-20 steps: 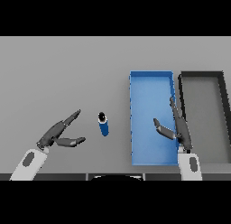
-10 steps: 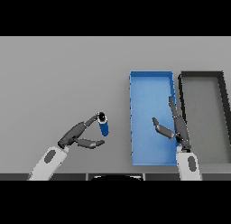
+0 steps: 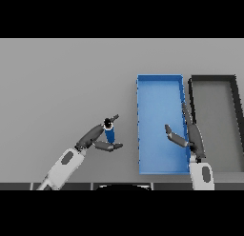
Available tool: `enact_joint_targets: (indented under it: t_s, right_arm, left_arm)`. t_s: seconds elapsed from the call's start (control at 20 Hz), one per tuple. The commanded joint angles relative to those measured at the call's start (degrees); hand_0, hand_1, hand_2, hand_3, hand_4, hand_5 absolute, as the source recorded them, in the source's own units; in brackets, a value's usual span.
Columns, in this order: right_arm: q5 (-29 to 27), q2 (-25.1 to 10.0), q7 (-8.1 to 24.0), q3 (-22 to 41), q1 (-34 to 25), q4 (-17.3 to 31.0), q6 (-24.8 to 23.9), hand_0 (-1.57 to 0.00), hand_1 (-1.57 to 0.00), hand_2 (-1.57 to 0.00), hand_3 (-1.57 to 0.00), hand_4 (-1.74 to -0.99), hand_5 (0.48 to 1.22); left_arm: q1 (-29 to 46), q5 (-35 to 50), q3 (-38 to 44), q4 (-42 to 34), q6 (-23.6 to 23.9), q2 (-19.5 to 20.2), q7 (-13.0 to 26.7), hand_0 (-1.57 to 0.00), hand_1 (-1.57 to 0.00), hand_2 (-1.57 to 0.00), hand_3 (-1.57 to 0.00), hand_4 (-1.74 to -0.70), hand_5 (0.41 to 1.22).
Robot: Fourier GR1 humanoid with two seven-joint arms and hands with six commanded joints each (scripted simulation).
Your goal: Pick up the blue pipe and place it into the blue bin.
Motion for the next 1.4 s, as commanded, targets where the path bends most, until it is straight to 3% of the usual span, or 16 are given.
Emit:
enact_joint_targets:
  t_s: [0.0, 0.15, 0.25, 0.3, 0.4, 0.55, 0.6, 0.75, 0.9, 1.35]
  right_arm:
    - [0.4, 0.3, 0.0, 0.3, 0.2, -0.2, -0.3, 0.00, 0.00, 0.00, 0.00, -1.207, 0.646]
    - [0.7, 0.2, 0.2, 0.3, -0.1, 0.6, -0.3, 0.00, 0.00, 0.00, 0.00, -1.210, 0.653]
    - [0.3, 0.4, -1.4, 0.1, 0.1, 1.2, -0.1, 0.00, 0.00, 0.00, 0.00, -1.217, 0.655]
    - [0.2, 0.0, -0.9, -0.2, -0.3, 0.9, -0.1, 0.00, 0.00, 0.00, 0.00, -1.220, 0.656]
    - [0.5, 0.3, -0.9, 0.2, -0.3, 0.9, -0.3, 0.00, 0.00, 0.00, 0.00, -1.219, 0.657]
    - [-0.2, 0.5, -0.7, 0.1, -0.6, 1.2, 0.2, 0.00, 0.00, 0.00, 0.00, -1.233, 0.660]
    - [-0.3, 0.6, -0.2, 0.2, -0.6, 0.8, 0.2, 0.00, 0.00, 0.00, 0.00, -1.228, 0.656]
    - [-0.8, 0.7, 0.7, 0.1, -0.9, 0.7, 0.4, 0.00, 0.00, 0.00, 0.00, -1.221, 0.638]
    - [-1.5, 0.6, 0.6, 0.0, -1.2, 1.0, 1.0, 0.00, 0.00, 0.00, 0.00, -1.219, 0.628]
    - [0.8, 0.4, 0.4, 0.3, -1.0, 0.7, -0.3, 0.00, 0.00, 0.00, 0.00, -1.176, 0.643]
  left_arm:
    - [-0.7, 0.7, 0.4, 0.7, -0.5, -0.5, -0.5, 0.00, 0.00, 0.00, 0.00, -1.08, 0.428]
    - [0.1, 1.6, 0.3, 2.4, -0.7, -2.6, -3.5, 0.00, 0.00, -0.05, -0.04, -1.14, 0.502]
    - [0.0, 3.3, 1.2, 3.6, -0.6, -4.6, -4.4, -0.01, -0.16, -0.31, -0.28, -1.24, 0.613]
    - [0.1, 4.6, 1.7, 3.6, -1.1, -5.3, -4.9, -0.12, -0.32, -0.49, -0.53, -1.28, 0.735]
    - [0.8, 4.9, 1.7, 3.0, -0.5, -6.0, -5.3, -0.60, -0.75, -0.87, -0.91, -1.44, 0.910]
    - [0.8, 4.8, 1.2, 2.7, -1.0, -6.0, -5.9, -1.07, -1.15, -1.21, -1.19, -1.58, 1.062]
    - [0.6, 3.8, 0.5, 2.9, 0.0, -6.4, -6.6, -1.17, -1.24, -1.28, -1.27, -1.55, 1.094]
    - [0.8, 2.4, 0.3, 1.5, 1.1, -6.9, -7.4, -1.37, -1.40, -1.42, -1.42, -1.50, 1.156]
    - [1.1, 1.3, 0.8, -1.1, 1.5, -7.4, -8.8, -1.47, -1.48, -1.50, -1.49, -1.48, 1.188]
    - [-2.9, 3.0, 2.0, -10.2, -1.9, -9.4, -4.5, -1.56, -1.56, -1.56, -1.56, -1.47, 1.217]
